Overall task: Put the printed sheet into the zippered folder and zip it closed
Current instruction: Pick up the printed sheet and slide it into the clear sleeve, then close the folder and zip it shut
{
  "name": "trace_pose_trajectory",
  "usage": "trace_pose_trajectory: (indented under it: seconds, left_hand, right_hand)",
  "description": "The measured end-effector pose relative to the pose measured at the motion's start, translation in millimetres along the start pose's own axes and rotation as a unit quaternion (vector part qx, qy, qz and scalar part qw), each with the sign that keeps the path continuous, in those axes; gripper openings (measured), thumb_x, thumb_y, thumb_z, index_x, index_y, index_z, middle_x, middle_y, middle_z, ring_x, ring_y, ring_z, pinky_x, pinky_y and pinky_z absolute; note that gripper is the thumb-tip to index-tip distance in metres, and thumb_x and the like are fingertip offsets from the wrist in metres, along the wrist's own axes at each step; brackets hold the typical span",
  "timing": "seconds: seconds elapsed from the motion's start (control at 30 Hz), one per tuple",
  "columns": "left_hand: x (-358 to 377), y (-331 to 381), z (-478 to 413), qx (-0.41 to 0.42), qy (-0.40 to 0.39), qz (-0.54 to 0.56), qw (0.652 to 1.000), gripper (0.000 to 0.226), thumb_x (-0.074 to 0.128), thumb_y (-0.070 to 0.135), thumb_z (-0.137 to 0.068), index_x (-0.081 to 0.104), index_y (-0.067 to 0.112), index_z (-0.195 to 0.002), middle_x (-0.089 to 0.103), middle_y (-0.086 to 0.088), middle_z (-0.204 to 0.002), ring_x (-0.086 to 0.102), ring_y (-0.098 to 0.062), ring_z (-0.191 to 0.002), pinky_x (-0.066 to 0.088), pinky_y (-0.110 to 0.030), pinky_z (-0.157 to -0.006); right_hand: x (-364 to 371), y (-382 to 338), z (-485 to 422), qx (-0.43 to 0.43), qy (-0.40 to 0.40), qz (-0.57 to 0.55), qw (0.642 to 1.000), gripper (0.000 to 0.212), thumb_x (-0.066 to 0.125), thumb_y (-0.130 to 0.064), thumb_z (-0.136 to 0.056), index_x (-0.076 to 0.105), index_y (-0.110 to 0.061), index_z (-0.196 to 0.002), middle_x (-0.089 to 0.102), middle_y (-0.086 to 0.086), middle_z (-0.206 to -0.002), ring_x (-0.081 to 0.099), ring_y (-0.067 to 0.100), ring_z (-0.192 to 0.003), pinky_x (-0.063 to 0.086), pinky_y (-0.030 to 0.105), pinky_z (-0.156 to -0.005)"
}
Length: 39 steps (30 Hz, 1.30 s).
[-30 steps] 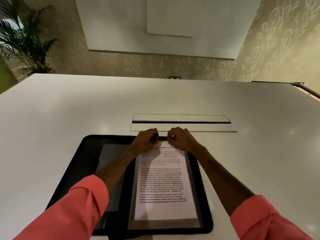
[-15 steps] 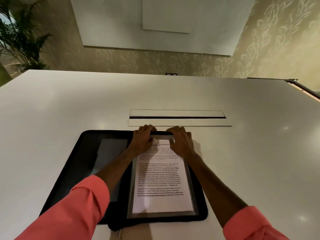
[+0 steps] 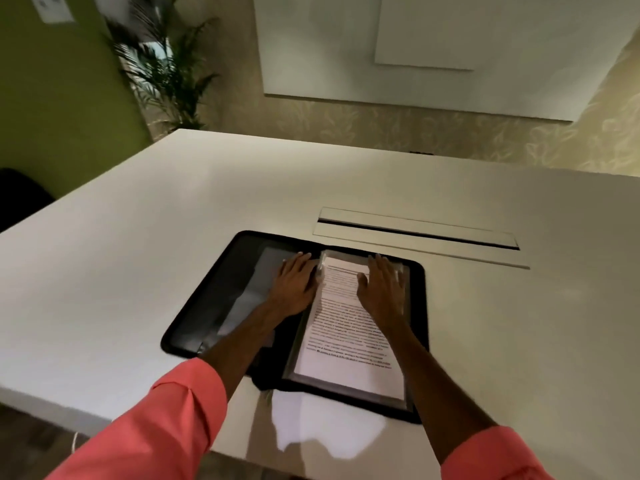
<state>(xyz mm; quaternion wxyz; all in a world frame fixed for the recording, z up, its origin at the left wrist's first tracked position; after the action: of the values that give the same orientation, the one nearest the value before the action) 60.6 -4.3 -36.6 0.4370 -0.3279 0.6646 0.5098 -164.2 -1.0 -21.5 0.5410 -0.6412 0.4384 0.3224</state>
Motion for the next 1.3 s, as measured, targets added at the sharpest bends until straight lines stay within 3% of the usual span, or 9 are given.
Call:
trace_pose_trajectory:
  seconds: [0.13,0.27,0.47,0.7,0.87,0.97,1.13,1.23,1.3]
  left_hand:
    - [-20,-24,26,-0.046,0.035,-0.031,0.998,0.080,0.016,0.059,-0.099,0.043,0.018,-0.161,0.038,-0.007,-0.171,0.025,-0.029,-0.164,0.014,-0.055,-0.132]
    - [-42,-59,53,-0.096,0.059,-0.034,0.993,0.058,0.041,0.044,-0.111,0.043,0.014,-0.159,0.035,-0.011,-0.172,0.022,-0.029,-0.165,0.015,-0.054,-0.132]
    - [-76,-124,97,-0.133,0.068,-0.029,0.988,0.052,0.039,0.043,-0.110,0.045,0.020,-0.157,0.035,-0.011,-0.171,0.026,-0.032,-0.163,0.022,-0.056,-0.129]
    - [-94,-167,128,-0.203,0.052,-0.006,0.978,0.050,0.047,0.036,-0.110,0.042,0.016,-0.155,0.056,-0.020,-0.150,0.051,-0.043,-0.139,0.044,-0.056,-0.111]
    - [-102,-174,126,-0.205,0.068,0.118,0.969,0.049,0.050,0.038,-0.107,0.044,0.020,-0.152,0.065,-0.020,-0.136,0.062,-0.042,-0.126,0.052,-0.057,-0.106]
    - [-117,-173,124,-0.222,0.091,0.171,0.956,0.047,0.055,0.037,-0.105,0.048,0.023,-0.149,0.065,-0.019,-0.131,0.067,-0.039,-0.118,0.055,-0.050,-0.103]
    - [-168,-167,110,-0.252,0.139,0.267,0.920,0.041,0.063,0.037,-0.102,0.067,0.020,-0.139,0.074,-0.009,-0.131,0.070,-0.029,-0.120,0.052,-0.044,-0.111]
    - [-191,-156,102,-0.222,0.146,0.404,0.875,0.031,0.060,0.024,-0.101,0.075,0.014,-0.126,0.078,-0.011,-0.120,0.074,-0.029,-0.101,0.061,-0.040,-0.089]
    - [-203,-136,98,-0.185,0.134,0.463,0.856,0.031,0.055,0.017,-0.106,0.076,0.011,-0.127,0.079,-0.013,-0.113,0.073,-0.027,-0.092,0.059,-0.036,-0.078]
  right_hand:
    - [12,-58,14,-0.056,-0.012,-0.028,0.998,0.054,0.047,-0.036,-0.109,0.041,-0.019,-0.160,0.039,0.005,-0.168,0.030,0.023,-0.158,0.017,0.055,-0.129]
    - [33,-110,36,-0.097,-0.023,-0.032,0.995,0.053,0.050,-0.036,-0.108,0.047,-0.016,-0.157,0.045,0.008,-0.165,0.037,0.025,-0.155,0.020,0.055,-0.127]
    - [64,-170,57,-0.122,-0.049,-0.016,0.991,0.052,0.057,-0.033,-0.104,0.051,-0.013,-0.152,0.045,0.010,-0.164,0.037,0.027,-0.155,0.025,0.056,-0.126]
    - [91,-206,79,-0.136,-0.057,0.003,0.989,0.053,0.055,-0.036,-0.105,0.051,-0.013,-0.153,0.045,0.013,-0.164,0.037,0.030,-0.155,0.028,0.060,-0.124]
    - [96,-216,86,-0.128,-0.083,-0.015,0.988,0.056,0.048,-0.040,-0.109,0.042,-0.016,-0.159,0.036,0.012,-0.169,0.031,0.029,-0.158,0.025,0.058,-0.127]
    - [94,-222,90,-0.132,-0.101,-0.036,0.986,0.056,0.041,-0.041,-0.112,0.035,-0.018,-0.163,0.028,0.009,-0.173,0.024,0.028,-0.161,0.020,0.059,-0.128]
    - [76,-229,90,-0.100,-0.108,-0.107,0.983,0.057,0.025,-0.048,-0.114,0.029,-0.022,-0.165,0.023,0.006,-0.176,0.020,0.028,-0.162,0.018,0.057,-0.130]
    - [54,-229,86,-0.072,-0.092,-0.163,0.980,0.059,0.023,-0.053,-0.114,0.030,-0.024,-0.165,0.029,0.005,-0.173,0.026,0.027,-0.160,0.025,0.056,-0.128]
    - [38,-229,82,-0.064,-0.078,-0.186,0.977,0.059,0.023,-0.054,-0.113,0.034,-0.023,-0.162,0.036,0.005,-0.169,0.034,0.027,-0.156,0.033,0.055,-0.124]
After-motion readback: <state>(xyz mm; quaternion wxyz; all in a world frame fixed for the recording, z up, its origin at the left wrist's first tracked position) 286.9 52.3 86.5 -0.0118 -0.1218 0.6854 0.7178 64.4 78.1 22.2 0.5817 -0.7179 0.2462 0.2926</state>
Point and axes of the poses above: each hand's wrist, its own z-axis away from the middle knuckle, its own x-axis out of the palm, y = z × x, the point moved 5 cm from there along -z, towards the middle knuckle
